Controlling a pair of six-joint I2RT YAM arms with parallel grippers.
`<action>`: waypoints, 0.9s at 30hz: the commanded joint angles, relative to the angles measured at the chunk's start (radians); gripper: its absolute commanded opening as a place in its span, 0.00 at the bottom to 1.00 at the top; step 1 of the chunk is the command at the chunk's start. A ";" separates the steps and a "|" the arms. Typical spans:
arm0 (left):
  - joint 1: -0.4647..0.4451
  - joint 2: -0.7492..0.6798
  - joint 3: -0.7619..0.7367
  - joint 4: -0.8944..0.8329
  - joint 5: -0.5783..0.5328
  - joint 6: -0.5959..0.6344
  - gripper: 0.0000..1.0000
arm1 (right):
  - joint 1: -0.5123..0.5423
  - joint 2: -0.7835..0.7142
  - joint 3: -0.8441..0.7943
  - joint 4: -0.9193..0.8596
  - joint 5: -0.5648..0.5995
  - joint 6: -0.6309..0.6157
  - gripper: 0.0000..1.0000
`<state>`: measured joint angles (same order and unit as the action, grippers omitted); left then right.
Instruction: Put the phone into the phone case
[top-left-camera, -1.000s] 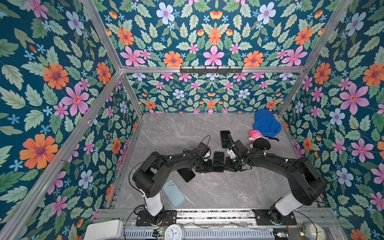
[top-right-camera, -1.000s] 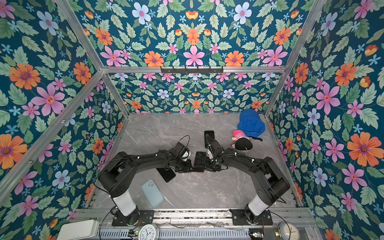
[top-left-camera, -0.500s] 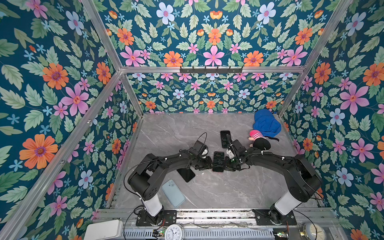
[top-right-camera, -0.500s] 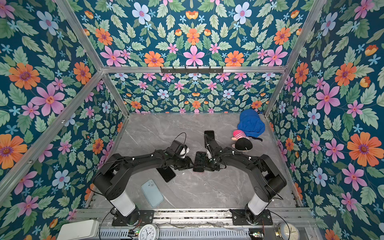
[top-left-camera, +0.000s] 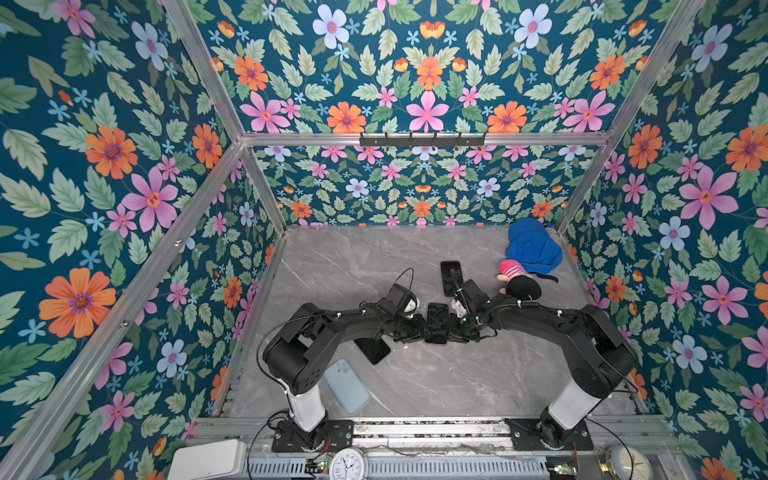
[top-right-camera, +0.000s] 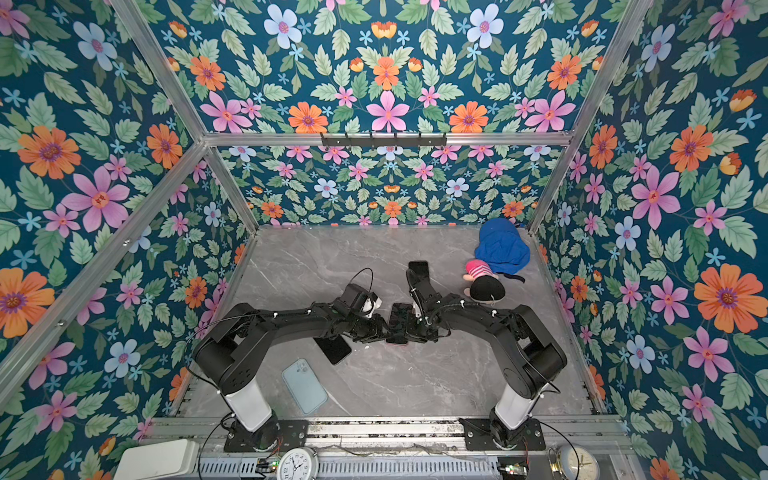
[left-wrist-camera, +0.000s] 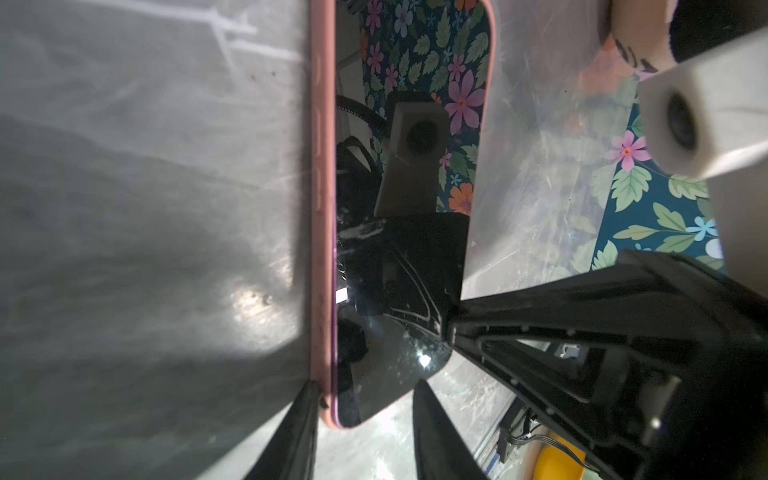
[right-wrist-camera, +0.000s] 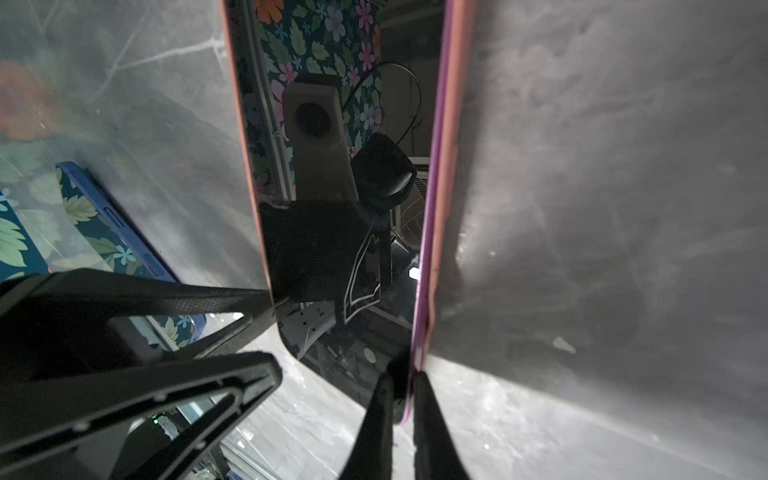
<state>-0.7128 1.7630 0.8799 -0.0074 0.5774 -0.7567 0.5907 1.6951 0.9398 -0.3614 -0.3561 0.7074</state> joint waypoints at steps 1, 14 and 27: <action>-0.002 0.003 -0.007 0.044 0.034 -0.011 0.36 | 0.009 0.016 -0.006 0.006 -0.018 0.023 0.10; -0.009 -0.002 -0.039 0.096 0.044 -0.040 0.29 | 0.025 0.053 -0.048 0.078 -0.068 0.069 0.05; -0.009 -0.030 -0.051 0.029 0.016 -0.019 0.21 | 0.014 -0.051 0.019 -0.093 0.084 -0.014 0.19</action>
<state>-0.7223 1.7329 0.8246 0.0280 0.5842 -0.7918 0.6067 1.6253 0.9607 -0.4149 -0.2989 0.7059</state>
